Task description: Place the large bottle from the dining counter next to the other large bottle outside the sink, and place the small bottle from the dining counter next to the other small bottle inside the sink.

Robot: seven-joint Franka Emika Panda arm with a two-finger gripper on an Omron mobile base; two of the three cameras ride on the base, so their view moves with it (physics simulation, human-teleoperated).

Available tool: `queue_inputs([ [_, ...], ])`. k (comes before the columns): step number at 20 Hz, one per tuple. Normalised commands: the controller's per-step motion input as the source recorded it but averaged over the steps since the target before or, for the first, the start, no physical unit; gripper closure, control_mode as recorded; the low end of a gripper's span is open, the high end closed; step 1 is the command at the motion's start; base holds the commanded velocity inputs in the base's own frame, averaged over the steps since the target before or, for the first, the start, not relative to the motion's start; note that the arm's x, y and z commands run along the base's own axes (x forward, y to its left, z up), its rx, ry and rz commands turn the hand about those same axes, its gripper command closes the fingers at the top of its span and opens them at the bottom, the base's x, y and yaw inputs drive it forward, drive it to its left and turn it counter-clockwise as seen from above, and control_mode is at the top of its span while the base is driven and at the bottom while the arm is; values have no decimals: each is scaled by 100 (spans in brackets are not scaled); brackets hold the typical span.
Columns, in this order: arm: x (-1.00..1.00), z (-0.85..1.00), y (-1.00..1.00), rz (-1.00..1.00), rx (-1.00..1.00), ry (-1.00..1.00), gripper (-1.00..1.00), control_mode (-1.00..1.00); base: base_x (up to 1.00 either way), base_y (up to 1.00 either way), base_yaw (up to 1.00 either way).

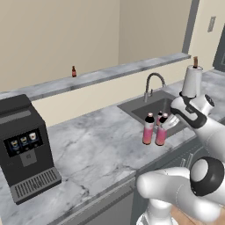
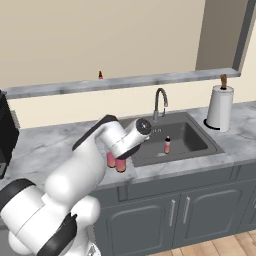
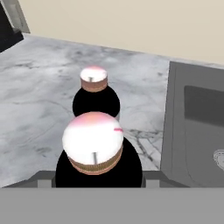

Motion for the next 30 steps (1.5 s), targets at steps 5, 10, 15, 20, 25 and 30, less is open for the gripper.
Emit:
queue_inputs([
  [5,4,-15,0,4,0,-1,100,-100,0,0,0],
  [10,0,-18,0,4,0,-2,100,-100,0,0,0],
  [15,4,-8,0,3,1,-5,100,-100,0,0,0],
  [20,6,-4,0,3,1,-4,100,-100,0,0,0],
  [25,2,-16,0,3,0,-4,100,-100,0,0,0],
  [30,0,-18,0,3,0,-4,100,-100,0,0,0],
])
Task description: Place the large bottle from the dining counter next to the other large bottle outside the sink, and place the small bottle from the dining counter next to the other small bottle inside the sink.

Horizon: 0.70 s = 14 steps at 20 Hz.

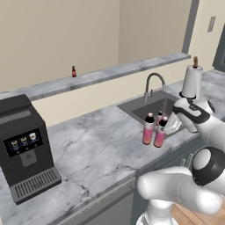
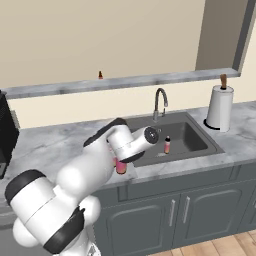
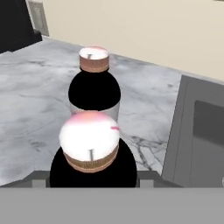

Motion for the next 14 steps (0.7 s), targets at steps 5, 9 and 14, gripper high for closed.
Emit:
queue_inputs([
  [5,3,-36,2,3,-1,0,100,-100,0,0,0],
  [9,3,-36,15,3,-2,0,100,-100,0,0,0],
  [14,0,-35,22,4,-2,0,-100,-100,0,0,0],
])
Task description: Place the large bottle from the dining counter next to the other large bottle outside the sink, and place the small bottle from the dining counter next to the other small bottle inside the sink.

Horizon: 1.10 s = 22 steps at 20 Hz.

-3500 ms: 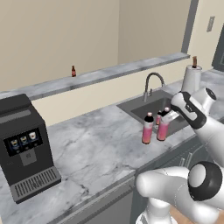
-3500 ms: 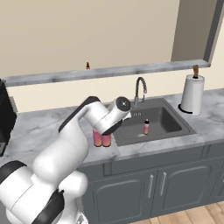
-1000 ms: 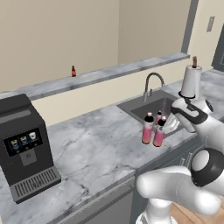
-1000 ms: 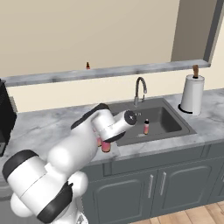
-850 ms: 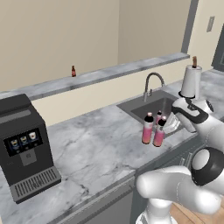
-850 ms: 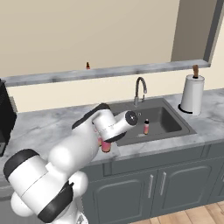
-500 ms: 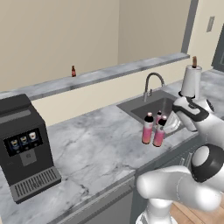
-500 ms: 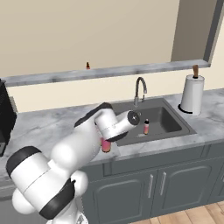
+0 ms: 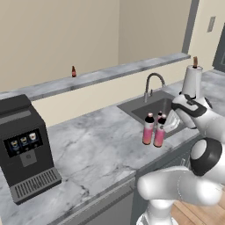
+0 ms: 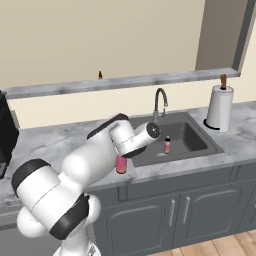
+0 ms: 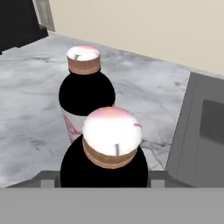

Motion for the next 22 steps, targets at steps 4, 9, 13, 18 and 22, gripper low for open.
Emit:
queue_inputs([
  [4,0,-18,1,4,0,0,-100,-100,0,0,0],
  [9,0,-14,0,4,0,0,-100,-100,0,0,0],
  [13,-4,3,1,3,0,-4,-100,-100,0,0,0],
  [18,-6,11,2,3,0,-3,-100,-100,0,0,0],
  [22,-6,7,0,3,0,-2,-100,-100,0,0,0],
])
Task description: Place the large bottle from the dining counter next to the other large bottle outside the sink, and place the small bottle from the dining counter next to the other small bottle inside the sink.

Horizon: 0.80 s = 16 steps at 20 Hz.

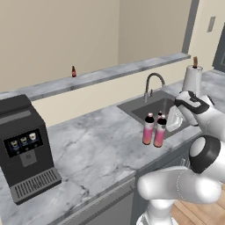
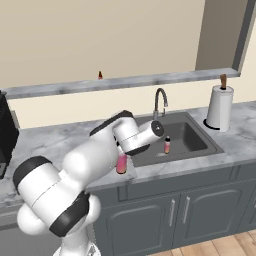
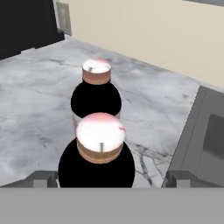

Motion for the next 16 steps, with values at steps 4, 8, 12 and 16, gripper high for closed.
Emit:
queue_inputs([
  [4,-12,16,-5,1,0,-2,-100,-100,0,0,0],
  [8,-15,26,-8,0,0,0,-100,-100,0,0,0],
  [12,-14,33,-4,0,0,0,-100,-100,0,0,0],
  [16,-10,36,-5,0,0,0,-100,-100,0,0,0],
])
